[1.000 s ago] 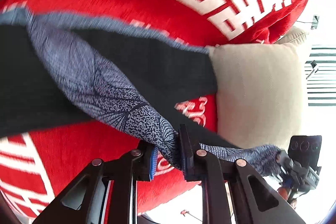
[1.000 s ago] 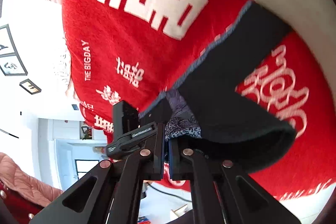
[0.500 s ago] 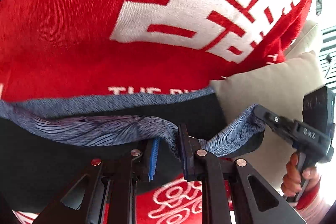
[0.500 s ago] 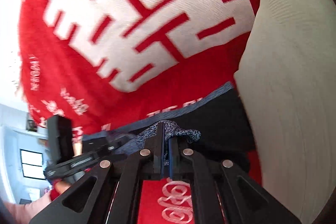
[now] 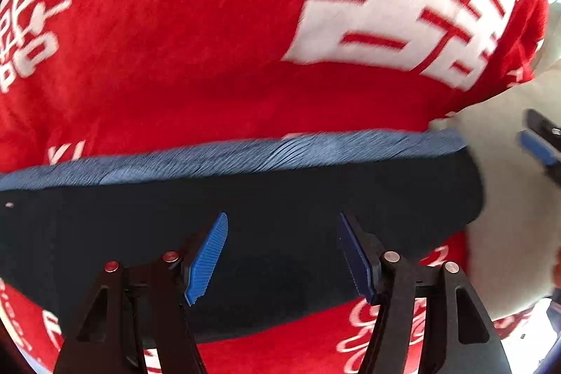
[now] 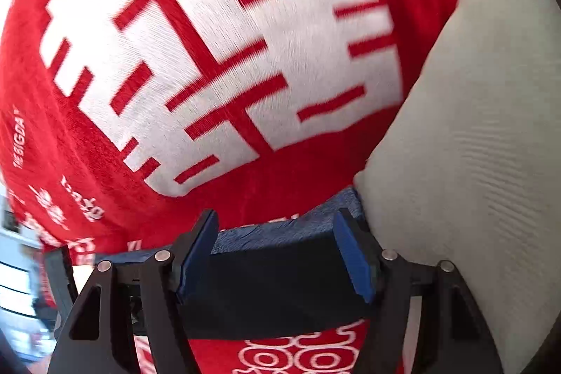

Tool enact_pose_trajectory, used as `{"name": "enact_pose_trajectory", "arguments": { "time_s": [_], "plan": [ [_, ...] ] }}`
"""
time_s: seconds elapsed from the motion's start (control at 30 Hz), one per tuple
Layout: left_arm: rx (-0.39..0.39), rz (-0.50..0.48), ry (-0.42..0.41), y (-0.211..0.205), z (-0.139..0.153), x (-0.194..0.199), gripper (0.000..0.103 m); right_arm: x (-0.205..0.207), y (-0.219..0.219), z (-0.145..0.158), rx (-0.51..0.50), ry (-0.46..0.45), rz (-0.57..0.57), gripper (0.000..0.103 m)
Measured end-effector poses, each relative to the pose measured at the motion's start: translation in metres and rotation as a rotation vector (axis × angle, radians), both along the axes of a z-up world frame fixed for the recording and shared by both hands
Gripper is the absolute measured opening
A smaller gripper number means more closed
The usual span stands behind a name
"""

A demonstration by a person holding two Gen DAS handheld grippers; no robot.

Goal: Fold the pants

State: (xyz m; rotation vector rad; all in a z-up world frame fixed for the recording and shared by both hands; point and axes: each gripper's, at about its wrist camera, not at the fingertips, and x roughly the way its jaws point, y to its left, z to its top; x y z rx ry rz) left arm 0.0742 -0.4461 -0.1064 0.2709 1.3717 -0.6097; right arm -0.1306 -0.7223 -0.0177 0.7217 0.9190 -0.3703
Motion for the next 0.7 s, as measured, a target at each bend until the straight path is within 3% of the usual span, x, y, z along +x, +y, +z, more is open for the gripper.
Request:
{"name": "enact_pose_trajectory", "arguments": {
  "time_s": [0.07,0.2,0.47,0.63,0.7],
  "plan": [
    [0.040,0.018,-0.007,0.006,-0.012,0.000,0.065,-0.006,0.009,0.003,-0.034,0.016,0.008,0.040],
    [0.120,0.070,-0.036,0.016,-0.033,0.002,0.065,0.003,0.020,-0.037,-0.009,0.162,0.082,0.029],
    [0.136,0.149,-0.040,0.031,-0.062,0.008,0.072,0.049,0.003,-0.115,-0.077,0.332,0.075,0.026],
    [0.141,0.149,-0.058,0.035,-0.053,0.010,0.072,0.078,-0.001,-0.131,-0.140,0.348,0.089,0.028],
    [0.120,0.164,-0.129,0.036,-0.038,0.020,0.072,0.079,-0.002,-0.125,-0.105,0.338,0.070,0.029]
  ]
}}
